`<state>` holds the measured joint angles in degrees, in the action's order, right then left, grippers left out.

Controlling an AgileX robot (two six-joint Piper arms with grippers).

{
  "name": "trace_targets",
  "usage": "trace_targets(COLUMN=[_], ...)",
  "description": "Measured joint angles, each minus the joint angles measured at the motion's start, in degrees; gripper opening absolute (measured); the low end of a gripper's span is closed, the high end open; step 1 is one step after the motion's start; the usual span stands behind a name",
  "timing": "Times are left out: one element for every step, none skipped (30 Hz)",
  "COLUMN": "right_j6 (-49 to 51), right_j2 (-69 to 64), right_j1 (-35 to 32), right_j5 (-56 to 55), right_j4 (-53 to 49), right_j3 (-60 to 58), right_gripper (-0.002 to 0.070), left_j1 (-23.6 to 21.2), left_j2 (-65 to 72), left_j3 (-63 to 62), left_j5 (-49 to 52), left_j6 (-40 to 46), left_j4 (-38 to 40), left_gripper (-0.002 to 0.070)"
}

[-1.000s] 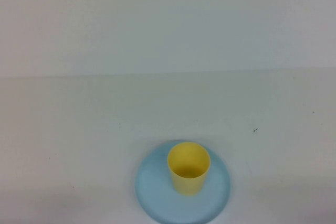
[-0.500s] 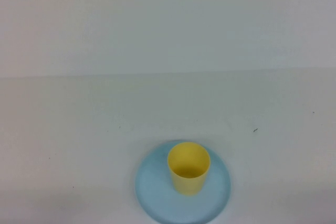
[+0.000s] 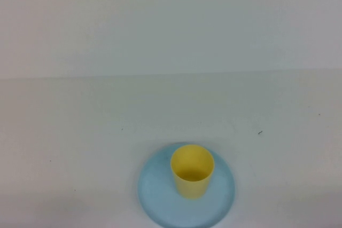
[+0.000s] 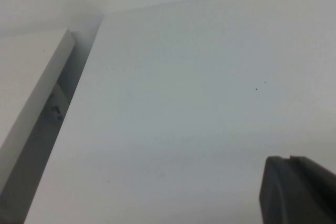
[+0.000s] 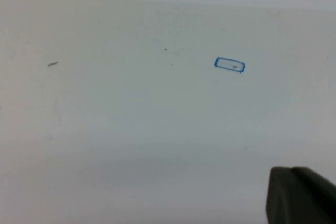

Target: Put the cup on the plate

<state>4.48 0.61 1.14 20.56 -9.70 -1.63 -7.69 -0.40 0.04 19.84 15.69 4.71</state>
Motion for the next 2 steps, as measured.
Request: trace_targets(right_j6=[0.01,0.01], right_j2=[0.00,0.00], right_j1=[0.00,0.00], right_j5=[0.00,0.00], right_j4=[0.00,0.00], right_j3=[0.00,0.00], right_gripper=[0.0001,0.0001], left_j1=[0.00,0.00], left_j2=[0.00,0.00], left_j3=[0.00,0.00], left_j5=[0.00,0.00], left_j6=[0.00,0.00], left_j4=[0.00,0.00], left_gripper=[0.0000,0.0000])
